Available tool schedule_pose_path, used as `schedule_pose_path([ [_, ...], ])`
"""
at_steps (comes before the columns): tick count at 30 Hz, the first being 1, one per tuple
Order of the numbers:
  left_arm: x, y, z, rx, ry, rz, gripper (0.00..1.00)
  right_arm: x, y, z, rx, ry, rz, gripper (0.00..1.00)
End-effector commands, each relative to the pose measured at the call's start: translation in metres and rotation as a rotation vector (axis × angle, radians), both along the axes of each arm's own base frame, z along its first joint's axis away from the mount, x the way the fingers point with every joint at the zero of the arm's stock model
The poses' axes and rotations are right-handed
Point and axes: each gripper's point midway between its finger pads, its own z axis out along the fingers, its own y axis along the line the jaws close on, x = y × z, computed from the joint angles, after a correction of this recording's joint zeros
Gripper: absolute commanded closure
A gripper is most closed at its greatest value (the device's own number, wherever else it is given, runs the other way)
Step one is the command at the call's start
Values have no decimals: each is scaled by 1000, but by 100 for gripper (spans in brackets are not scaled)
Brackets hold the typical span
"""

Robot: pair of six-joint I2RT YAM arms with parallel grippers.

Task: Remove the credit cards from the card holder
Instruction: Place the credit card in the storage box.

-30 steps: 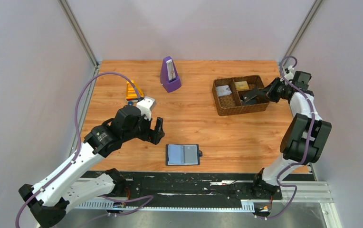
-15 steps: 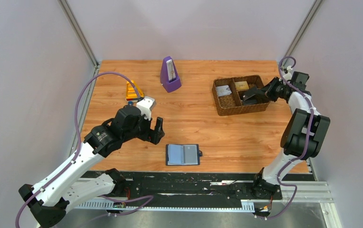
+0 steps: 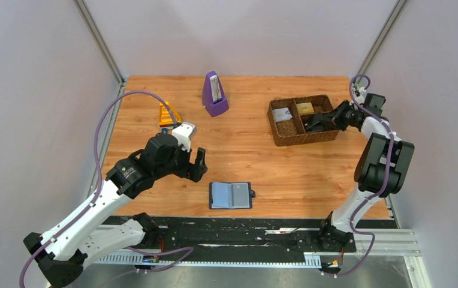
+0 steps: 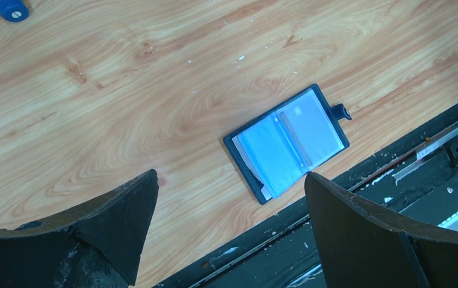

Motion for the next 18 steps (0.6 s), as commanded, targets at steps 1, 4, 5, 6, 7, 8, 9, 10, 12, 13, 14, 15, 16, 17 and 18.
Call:
schedule_pose_path([
  [1,3,2,4,3,-28,6,0,7,3,-1,21,-25,7,92],
  [4,3,2,4,3,-27,7,0,7,3,-5,21,-15,2,91],
  [5,3,2,4,2,-28,7,0,8,3,-6,22,-13,3,91],
  [6,3,3,5,1,-29,8,0,8,2,-7,22,-11,4,90],
  [7,3,3,5,1,-30,10,0,9,2,-7,23,-11,4,89],
  [8,3,3,5,1,-30,10,0,10,2,-9,23,-8,3,89],
  [9,3,3,5,1,-30,10,0,10,2,-10,25,-3,3,89],
  [10,3,3,5,0,-31,11,0,10,2,-12,27,2,3,88],
  [12,3,3,5,1,-33,10,0,10,2,-16,32,12,1,87],
  [13,3,4,6,1,-33,12,0,10,2,-18,34,17,1,85],
  [14,3,3,5,1,-33,12,0,10,2,-20,35,21,1,84],
  [15,3,4,5,2,-32,13,0,11,1,-21,35,23,-1,83],
  [16,3,3,5,1,-32,12,0,11,1,-22,33,24,-1,81],
  [17,3,4,5,2,-32,13,0,11,0,-22,30,24,-2,80],
  [18,3,4,5,2,-33,13,0,12,0,-23,30,25,-2,78],
])
